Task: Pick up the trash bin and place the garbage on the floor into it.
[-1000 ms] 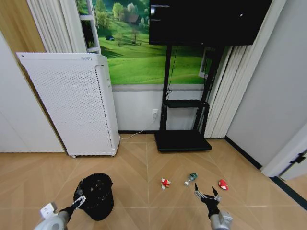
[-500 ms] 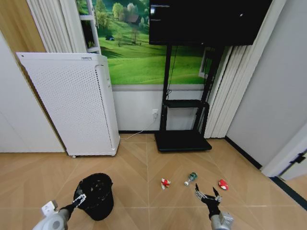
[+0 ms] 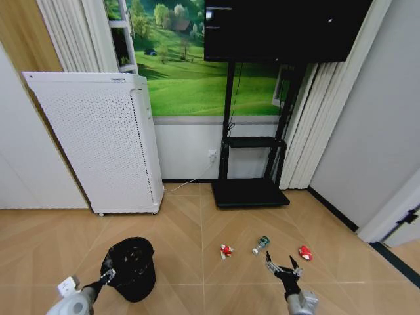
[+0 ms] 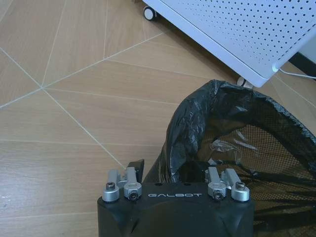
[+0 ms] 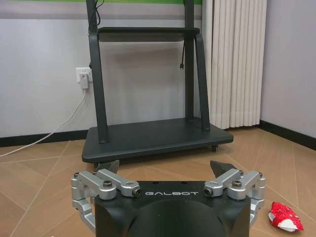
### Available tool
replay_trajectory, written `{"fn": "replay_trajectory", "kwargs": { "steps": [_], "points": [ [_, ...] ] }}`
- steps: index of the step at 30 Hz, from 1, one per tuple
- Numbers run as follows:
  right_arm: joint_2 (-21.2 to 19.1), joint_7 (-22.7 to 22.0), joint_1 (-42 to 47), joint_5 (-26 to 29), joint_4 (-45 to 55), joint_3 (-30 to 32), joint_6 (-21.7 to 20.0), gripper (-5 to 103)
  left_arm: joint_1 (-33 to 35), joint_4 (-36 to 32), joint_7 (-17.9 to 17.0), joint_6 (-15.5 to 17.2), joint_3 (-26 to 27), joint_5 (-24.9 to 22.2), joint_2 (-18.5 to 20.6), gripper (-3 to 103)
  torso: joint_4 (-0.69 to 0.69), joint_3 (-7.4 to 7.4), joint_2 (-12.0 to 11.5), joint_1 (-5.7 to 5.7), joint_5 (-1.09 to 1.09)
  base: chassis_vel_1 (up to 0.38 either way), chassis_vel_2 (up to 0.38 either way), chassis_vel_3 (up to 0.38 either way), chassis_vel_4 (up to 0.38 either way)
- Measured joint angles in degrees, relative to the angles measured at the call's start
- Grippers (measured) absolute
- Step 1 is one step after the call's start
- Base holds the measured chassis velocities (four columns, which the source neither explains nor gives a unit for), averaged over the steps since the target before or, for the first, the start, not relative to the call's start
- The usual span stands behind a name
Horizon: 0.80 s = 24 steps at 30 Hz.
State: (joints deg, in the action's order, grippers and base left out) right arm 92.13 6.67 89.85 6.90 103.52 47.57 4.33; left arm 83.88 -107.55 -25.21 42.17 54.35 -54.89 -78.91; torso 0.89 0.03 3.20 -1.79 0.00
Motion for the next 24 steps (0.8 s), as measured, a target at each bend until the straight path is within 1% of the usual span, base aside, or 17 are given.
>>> {"fn": "replay_trajectory", "kwargs": {
  "steps": [2,3,4,6,7,8,9,10,11,13,15,21,23,24],
  "points": [
    [0.0,0.3,0.0,0.0,-0.1,0.0,0.4,100,0.0,0.1,0.0,0.0,0.0,-0.2,0.0,49,0.0,0.0,0.0,0.0,0.0,0.0,0.0,0.0,0.0],
    [0.0,0.3,0.0,0.0,-0.1,0.0,0.4,100,0.0,0.1,0.0,0.0,0.0,-0.2,0.0,49,0.0,0.0,0.0,0.0,0.0,0.0,0.0,0.0,0.0],
    [0.0,0.5,0.0,0.0,-0.1,0.1,0.7,100,0.1,0.1,0.2,0.0,0.0,-0.3,0.0,38,0.0,0.0,0.0,0.0,0.0,0.0,0.0,0.0,0.0],
    [0.0,0.7,0.0,0.1,-0.1,0.1,0.9,100,0.1,0.1,0.2,0.0,0.0,-0.3,-0.1,38,0.0,0.0,0.0,0.0,0.0,0.0,0.0,0.0,0.0],
    [0.0,0.9,0.0,0.1,-0.1,0.3,1.3,100,0.1,0.3,0.3,0.0,0.0,-0.5,-0.2,27,0.0,0.0,0.0,0.0,0.0,0.0,0.0,0.0,0.0],
    [0.0,1.1,0.0,0.1,-0.1,0.4,1.6,100,0.0,0.6,0.3,0.0,0.1,-0.6,-0.3,22,0.0,0.0,0.0,0.0,0.0,0.0,0.0,0.0,0.0],
    [0.0,1.1,0.0,0.1,-0.1,0.4,1.6,100,0.0,0.6,0.3,0.0,0.1,-0.6,-0.3,22,0.0,0.0,0.0,0.0,0.0,0.0,0.0,0.0,0.0],
    [-0.1,1.1,0.0,0.1,-0.1,0.5,1.8,100,-0.1,0.8,0.3,-0.1,0.1,-0.6,-0.3,16,0.0,0.0,0.0,0.0,0.0,0.0,0.0,0.0,0.0],
    [-0.1,1.1,0.0,0.1,-0.1,0.5,1.8,100,-0.1,0.8,0.3,-0.1,0.1,-0.6,-0.3,16,0.0,0.0,0.0,0.0,0.0,0.0,0.0,0.0,0.0],
    [-0.1,1.2,0.0,0.2,0.2,0.5,2.3,100,-0.3,0.9,0.3,0.0,0.0,-0.8,-0.3,6,0.0,0.0,0.0,0.0,0.0,0.0,0.0,0.0,0.0],
    [-0.1,1.2,0.1,0.3,0.4,0.6,2.3,100,-0.3,0.9,0.2,0.0,0.0,-0.9,-0.3,4,-0.01,0.0,0.0,0.0,-0.01,0.0,0.0,0.0,0.0],
    [-0.1,1.1,0.0,0.5,0.5,0.6,2.3,100,-0.7,1.0,0.3,0.0,0.0,-0.8,-0.3,4,0.0,0.01,0.0,0.0,0.0,0.0,0.0,0.0,0.0],
    [-0.1,1.0,-0.2,0.5,0.5,0.6,2.3,100,-0.7,0.8,1.5,0.0,0.1,0.5,-0.3,4,0.0,0.0,0.0,0.0,-0.01,0.0,0.0,0.0,0.0],
    [-0.1,0.9,-0.2,0.5,0.5,0.6,2.3,100,-0.7,0.6,2.4,-0.1,0.1,2.0,-0.2,4,0.0,0.0,0.0,-0.01,-0.01,0.0,0.0,0.0,0.0]
  ]
}}
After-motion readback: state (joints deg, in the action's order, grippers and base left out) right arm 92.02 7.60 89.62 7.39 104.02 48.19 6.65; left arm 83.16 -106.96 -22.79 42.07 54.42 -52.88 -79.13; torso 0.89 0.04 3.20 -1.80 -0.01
